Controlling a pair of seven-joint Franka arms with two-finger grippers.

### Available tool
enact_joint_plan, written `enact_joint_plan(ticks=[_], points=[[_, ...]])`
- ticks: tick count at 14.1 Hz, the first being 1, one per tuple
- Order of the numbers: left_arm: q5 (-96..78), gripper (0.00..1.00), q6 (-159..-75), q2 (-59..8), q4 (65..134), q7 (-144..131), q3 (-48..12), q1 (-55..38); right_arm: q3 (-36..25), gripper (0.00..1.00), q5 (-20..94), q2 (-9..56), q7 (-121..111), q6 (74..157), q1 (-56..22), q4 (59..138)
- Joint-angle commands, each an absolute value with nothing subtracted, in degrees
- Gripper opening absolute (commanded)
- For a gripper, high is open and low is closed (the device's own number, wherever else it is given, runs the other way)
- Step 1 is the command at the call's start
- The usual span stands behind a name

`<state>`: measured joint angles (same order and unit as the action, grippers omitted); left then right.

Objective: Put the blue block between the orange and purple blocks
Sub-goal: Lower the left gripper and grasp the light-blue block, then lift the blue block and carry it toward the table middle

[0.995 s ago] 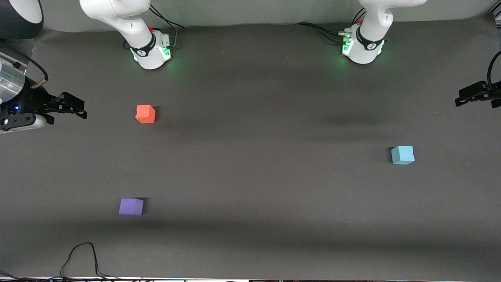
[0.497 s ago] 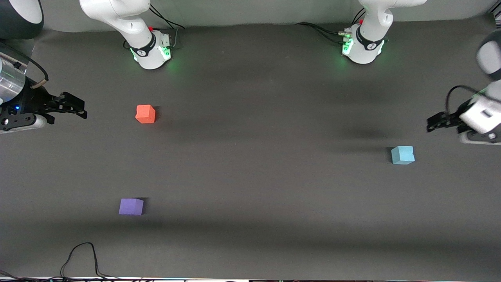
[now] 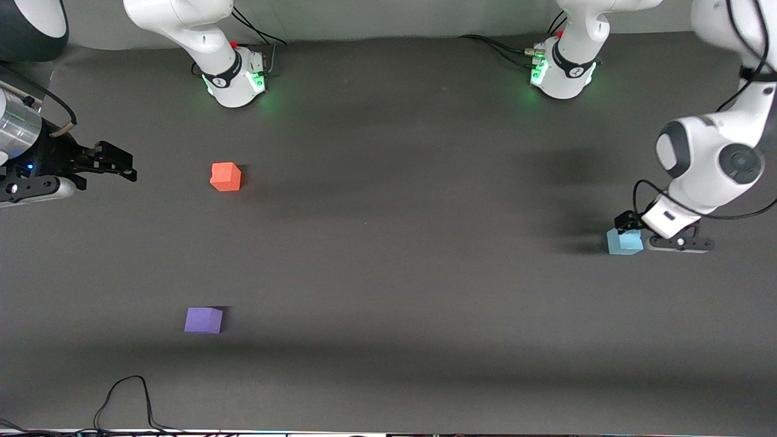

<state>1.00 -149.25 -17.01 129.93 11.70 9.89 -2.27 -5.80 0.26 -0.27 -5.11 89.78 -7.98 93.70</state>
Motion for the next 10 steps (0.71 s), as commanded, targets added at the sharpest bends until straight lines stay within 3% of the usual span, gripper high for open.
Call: enact_joint_plan(ticks=[1,3,4,5,6,7,10], points=[[1.2,1.00,-152.6,-21.0,128.8,12.5,10.0,-2.2,-6.2,1.00,0.5,0.1,-5.9,89.0,-8.5,92.8],[0.9,1.00,-153.2,-22.4,128.6,12.6,9.9,-2.2,-6.1,1.00,0.5,0.2,-5.9,89.0,-8.5,92.8],[0.8,0.90,-153.0,-22.4,128.7,12.5,9.9,-2.2,-6.1,1.00,0.5,0.2,-5.9,89.0,-8.5,92.7],[0.7,0.67,-152.8,-22.4,128.6,12.5,9.8,-2.2,-6.1,1.00,0.6,0.2,-5.8,89.0,-8.5,92.8],[0.6,0.51,-152.7,-22.3,128.5,12.4,9.8,-2.2,-6.2,1.00,0.6,0.1,-5.8,89.0,-8.5,92.8],[0.6,0.42,-152.6,-22.3,128.4,12.3,9.8,-2.2,-6.2,1.00,0.6,0.1,-5.9,89.0,-8.5,92.8],[0.6,0.40,-151.7,-21.6,127.4,12.4,9.8,-2.2,-6.2,1.00,0.6,0.2,-5.9,89.1,-8.4,92.6]])
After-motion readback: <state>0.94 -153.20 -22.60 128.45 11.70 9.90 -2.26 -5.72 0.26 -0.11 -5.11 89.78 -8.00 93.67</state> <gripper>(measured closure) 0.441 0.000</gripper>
